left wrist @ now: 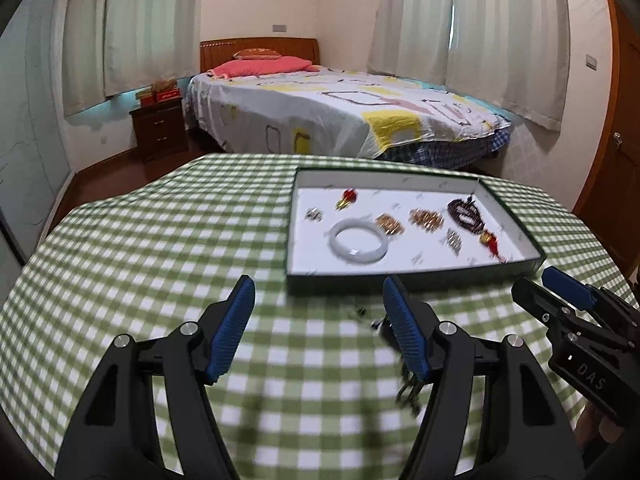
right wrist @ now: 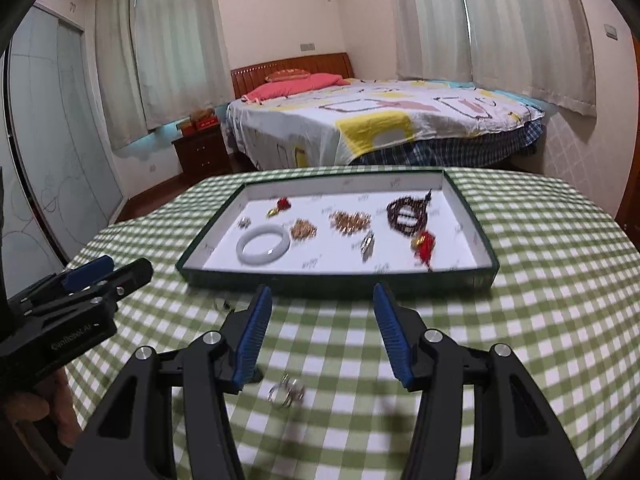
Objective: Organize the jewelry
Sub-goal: 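Close the right tool on the pearl ring while the left tool moves to the black pendant necklace, then close the left tool on the black pendant necklace, then carry the ring and black pendant into the tray and open both tools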
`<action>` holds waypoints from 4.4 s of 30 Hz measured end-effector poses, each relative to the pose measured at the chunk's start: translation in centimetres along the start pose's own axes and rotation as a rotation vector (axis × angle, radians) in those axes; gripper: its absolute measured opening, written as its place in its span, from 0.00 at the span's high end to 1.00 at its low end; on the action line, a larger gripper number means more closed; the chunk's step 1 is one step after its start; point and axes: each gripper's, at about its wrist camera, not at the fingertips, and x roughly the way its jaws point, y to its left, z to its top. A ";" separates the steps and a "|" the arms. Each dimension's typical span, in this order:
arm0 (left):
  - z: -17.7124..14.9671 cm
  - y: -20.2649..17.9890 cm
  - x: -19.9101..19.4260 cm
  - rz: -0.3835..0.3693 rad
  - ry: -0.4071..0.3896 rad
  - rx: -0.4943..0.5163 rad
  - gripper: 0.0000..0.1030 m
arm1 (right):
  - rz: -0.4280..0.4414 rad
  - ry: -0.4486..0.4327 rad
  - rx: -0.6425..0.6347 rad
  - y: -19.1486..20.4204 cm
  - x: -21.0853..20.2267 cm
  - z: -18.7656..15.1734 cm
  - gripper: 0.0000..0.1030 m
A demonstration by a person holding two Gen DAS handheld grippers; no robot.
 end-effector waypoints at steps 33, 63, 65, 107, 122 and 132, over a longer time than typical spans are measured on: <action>-3.3 5.0 -0.5 0.065 0.078 -0.087 0.37 | -0.046 0.262 -0.030 2.2 4.5 -4.2 0.78; -3.8 -5.0 3.1 -0.025 0.141 0.031 0.38 | -0.107 0.144 -0.008 -5.1 0.0 -2.4 0.85; -3.6 -5.7 3.7 -0.021 0.144 0.041 0.39 | -0.120 0.138 -0.015 -5.6 0.0 -2.3 0.85; -2.0 -4.7 3.4 -0.132 0.127 -0.021 0.86 | -0.061 0.101 0.034 -6.1 -0.3 -1.4 0.85; 4.9 -5.8 -1.2 -0.185 -0.075 0.016 0.86 | -0.018 -0.074 -0.001 -4.5 -3.1 4.8 0.85; 9.1 -7.0 -1.1 -0.203 -0.177 0.051 0.86 | 0.015 -0.202 -0.044 -3.5 -3.3 9.9 0.85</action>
